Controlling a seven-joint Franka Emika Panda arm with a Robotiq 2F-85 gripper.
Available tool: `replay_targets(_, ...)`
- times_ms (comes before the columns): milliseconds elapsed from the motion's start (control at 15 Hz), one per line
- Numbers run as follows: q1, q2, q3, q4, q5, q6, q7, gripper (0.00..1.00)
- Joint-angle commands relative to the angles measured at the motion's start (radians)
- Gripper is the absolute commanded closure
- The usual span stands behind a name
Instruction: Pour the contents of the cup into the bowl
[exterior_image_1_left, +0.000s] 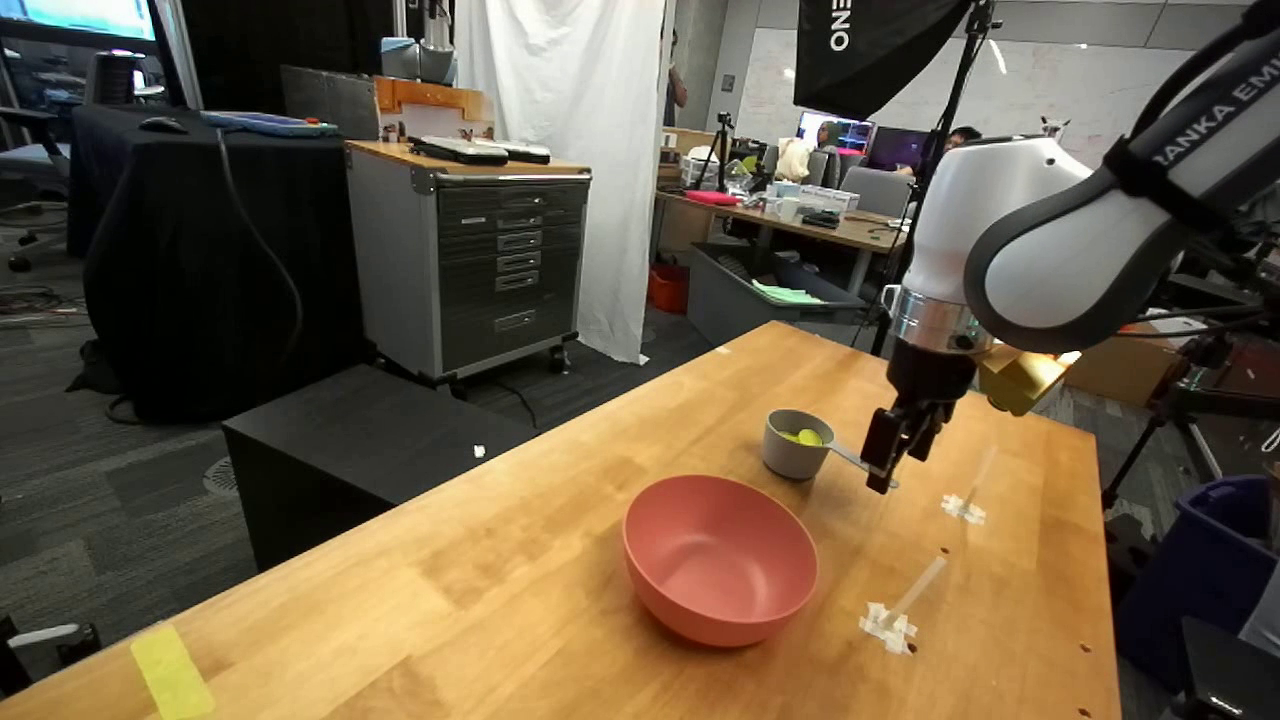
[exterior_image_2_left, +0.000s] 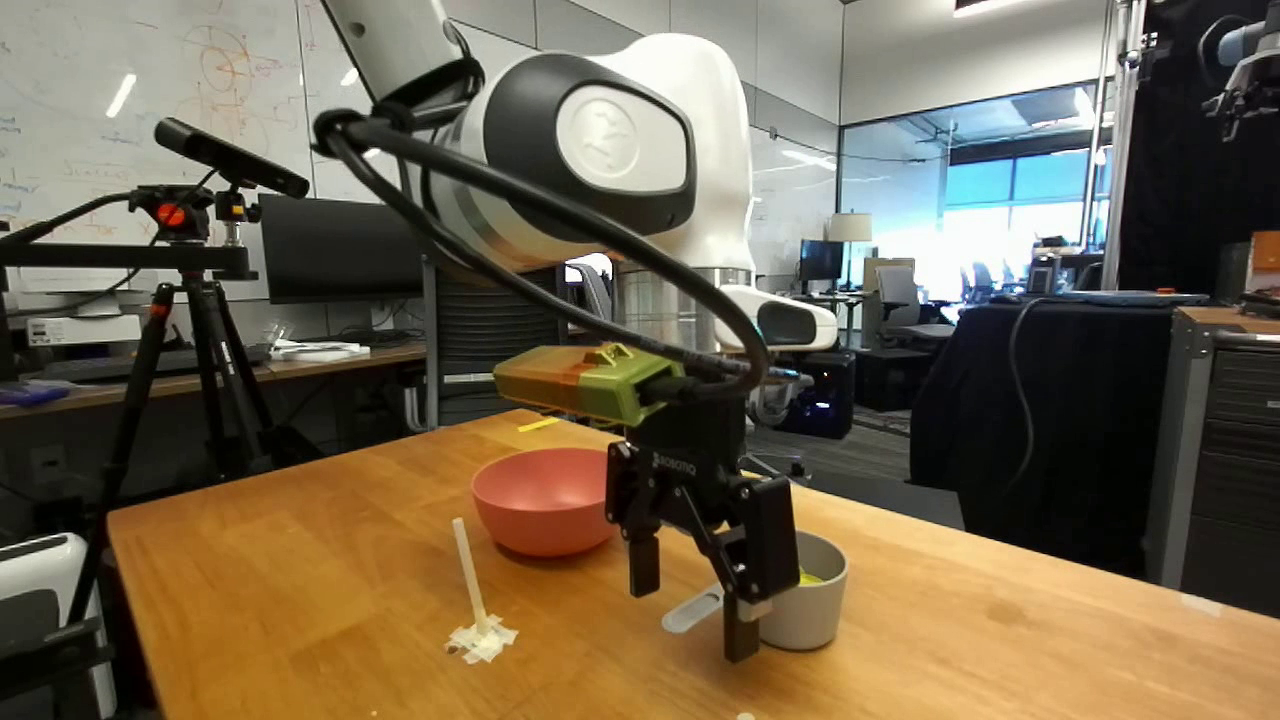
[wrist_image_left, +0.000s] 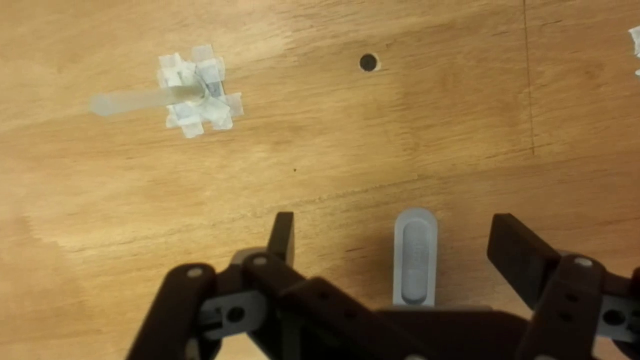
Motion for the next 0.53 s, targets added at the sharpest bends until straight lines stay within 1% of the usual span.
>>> replay_targets(0, 0.004, 0.011, -0.003, 0.010, 0.000, 0.020, -0.002, 0.00)
replay_targets(467, 0.005, 0.024, 0.001, 0.032, 0.009, 0.025, 0.005, 0.00)
